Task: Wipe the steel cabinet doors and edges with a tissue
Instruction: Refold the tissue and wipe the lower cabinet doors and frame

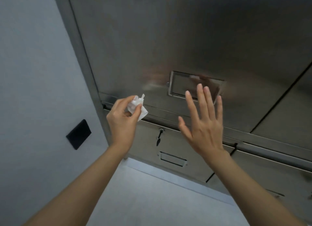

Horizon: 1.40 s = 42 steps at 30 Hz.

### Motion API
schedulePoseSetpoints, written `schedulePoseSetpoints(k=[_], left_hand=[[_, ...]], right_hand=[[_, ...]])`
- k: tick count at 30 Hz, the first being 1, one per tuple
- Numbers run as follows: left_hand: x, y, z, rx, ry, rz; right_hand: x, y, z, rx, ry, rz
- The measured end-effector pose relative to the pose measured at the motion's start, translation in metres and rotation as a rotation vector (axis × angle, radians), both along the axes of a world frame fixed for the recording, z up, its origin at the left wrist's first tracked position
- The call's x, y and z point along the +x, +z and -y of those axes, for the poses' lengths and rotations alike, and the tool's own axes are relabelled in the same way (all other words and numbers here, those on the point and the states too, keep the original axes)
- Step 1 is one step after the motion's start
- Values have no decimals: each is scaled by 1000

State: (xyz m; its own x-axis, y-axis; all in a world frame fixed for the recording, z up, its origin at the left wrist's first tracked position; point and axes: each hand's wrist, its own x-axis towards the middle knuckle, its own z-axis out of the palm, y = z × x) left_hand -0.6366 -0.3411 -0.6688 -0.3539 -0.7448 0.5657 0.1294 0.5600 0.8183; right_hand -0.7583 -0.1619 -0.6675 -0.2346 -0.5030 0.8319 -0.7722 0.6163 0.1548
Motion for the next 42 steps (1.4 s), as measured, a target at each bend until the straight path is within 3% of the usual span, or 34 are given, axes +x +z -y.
schedulePoseSetpoints(k=[7, 16, 21, 25, 29, 31, 34, 37, 42], left_hand=[[-19, -86, 40, -13, 113, -163], [-29, -111, 76, -148, 259, -273], [-38, -126, 108, -247, 316, -140], [-45, -143, 110, -309, 301, -153], [-48, -184, 97, -715, 284, 1], [-49, -189, 107, -815, 297, 81], [-43, -183, 140, -725, 385, 213], [-37, -185, 147, -635, 336, 209], [-58, -197, 81, -826, 82, 171]], right_hand=[[-28, -74, 21, -25, -6, -187], [-62, -97, 32, -61, -83, -399], [-71, -95, 26, -36, -90, -480], [-75, -95, 23, -15, -118, -545], [-74, -96, 22, -17, -125, -556], [-75, -97, 23, -15, -125, -557], [-75, -98, 23, -16, -134, -564], [-75, -97, 23, -26, -143, -569], [-73, -96, 24, -10, -138, -567]])
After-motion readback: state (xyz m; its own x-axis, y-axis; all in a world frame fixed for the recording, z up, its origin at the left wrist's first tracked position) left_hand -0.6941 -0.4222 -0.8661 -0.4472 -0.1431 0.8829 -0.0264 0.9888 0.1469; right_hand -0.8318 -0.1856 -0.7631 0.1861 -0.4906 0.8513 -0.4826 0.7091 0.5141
